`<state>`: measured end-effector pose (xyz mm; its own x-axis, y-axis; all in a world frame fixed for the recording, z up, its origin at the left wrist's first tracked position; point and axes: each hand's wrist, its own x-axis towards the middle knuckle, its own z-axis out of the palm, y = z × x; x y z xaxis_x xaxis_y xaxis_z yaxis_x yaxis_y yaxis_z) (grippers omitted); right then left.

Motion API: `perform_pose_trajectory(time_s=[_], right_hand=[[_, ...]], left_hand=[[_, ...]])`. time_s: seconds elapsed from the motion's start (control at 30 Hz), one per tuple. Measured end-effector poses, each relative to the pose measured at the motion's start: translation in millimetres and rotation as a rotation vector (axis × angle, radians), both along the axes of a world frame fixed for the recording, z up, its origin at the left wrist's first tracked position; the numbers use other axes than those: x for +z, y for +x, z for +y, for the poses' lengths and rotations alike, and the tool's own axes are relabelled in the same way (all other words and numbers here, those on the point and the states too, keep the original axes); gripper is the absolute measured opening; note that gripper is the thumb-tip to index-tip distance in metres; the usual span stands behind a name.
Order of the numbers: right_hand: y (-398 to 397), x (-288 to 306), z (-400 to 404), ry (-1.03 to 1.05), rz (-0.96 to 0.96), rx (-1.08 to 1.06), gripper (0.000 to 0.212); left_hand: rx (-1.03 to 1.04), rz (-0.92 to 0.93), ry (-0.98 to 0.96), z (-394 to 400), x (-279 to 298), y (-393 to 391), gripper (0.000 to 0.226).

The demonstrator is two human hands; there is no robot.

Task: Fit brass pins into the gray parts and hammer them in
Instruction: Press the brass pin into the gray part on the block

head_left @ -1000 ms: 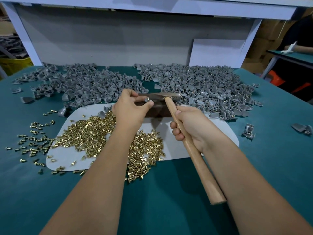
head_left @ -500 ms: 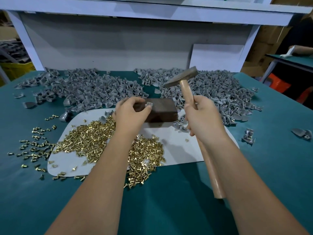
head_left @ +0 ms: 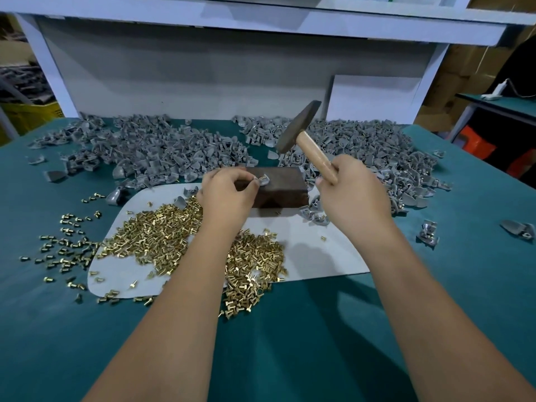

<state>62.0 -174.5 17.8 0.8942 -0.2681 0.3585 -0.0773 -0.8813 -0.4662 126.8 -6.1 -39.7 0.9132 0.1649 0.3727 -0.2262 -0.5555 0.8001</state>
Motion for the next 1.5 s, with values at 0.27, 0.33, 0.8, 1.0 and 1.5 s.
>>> perform_pose_trajectory(time_s=[0.27,0.33,0.8,1.0,1.5], right_hand=[[-13,8,16,-0.12,-0.112,0.103,0.041],[-14,1,21,-0.152,-0.163,0.075,0.046],[-18,-23,27,-0.27,-0.148,0.045,0.057],[-19,-27,27,-0.326,-0.137,0.08,0.057],[8,-24,0,0.186,0.066,0.024,0.02]], left_hand=[[0.157,-0.019,0.187,-7,-3,3,0.01],[0.186,0.009,0.132,-8,-3,2,0.01],[0.178,0.027,0.103,-10,-2,-4,0.008],[0.153,-0.045,0.097,-8,-5,-4,0.009],[0.032,0.079,-0.083,-3,5,-11,0.017]])
